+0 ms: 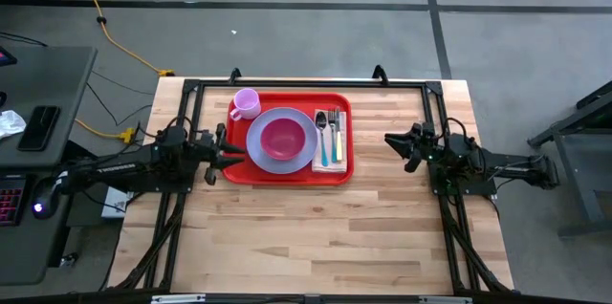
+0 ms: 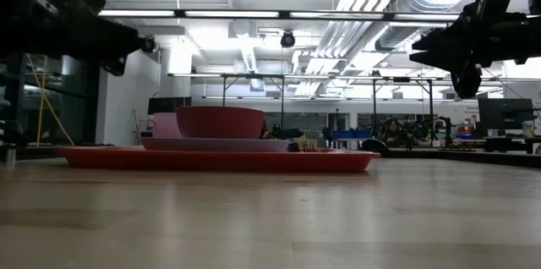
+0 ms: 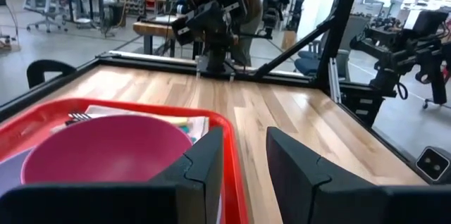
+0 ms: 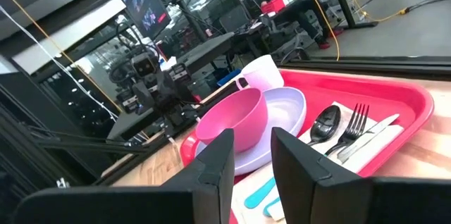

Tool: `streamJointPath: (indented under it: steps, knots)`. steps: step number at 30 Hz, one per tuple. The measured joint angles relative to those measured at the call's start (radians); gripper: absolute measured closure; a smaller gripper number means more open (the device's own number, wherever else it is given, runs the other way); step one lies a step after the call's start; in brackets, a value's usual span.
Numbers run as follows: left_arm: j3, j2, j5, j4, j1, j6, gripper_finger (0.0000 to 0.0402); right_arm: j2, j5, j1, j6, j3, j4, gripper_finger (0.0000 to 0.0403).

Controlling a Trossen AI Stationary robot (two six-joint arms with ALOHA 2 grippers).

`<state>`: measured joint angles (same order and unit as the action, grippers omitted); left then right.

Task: Set up tray
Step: Return to Home Position

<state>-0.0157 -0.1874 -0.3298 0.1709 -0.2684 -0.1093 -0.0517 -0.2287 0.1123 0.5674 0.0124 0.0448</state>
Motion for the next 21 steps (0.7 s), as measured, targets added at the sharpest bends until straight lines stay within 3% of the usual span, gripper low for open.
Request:
streamJointPath:
  steps: [21]
  knots:
    - [0.001,0.000,0.002,-0.070,0.000,0.000,0.0261,0.000,0.000,0.000,0.008,0.000,0.002,0.0329]
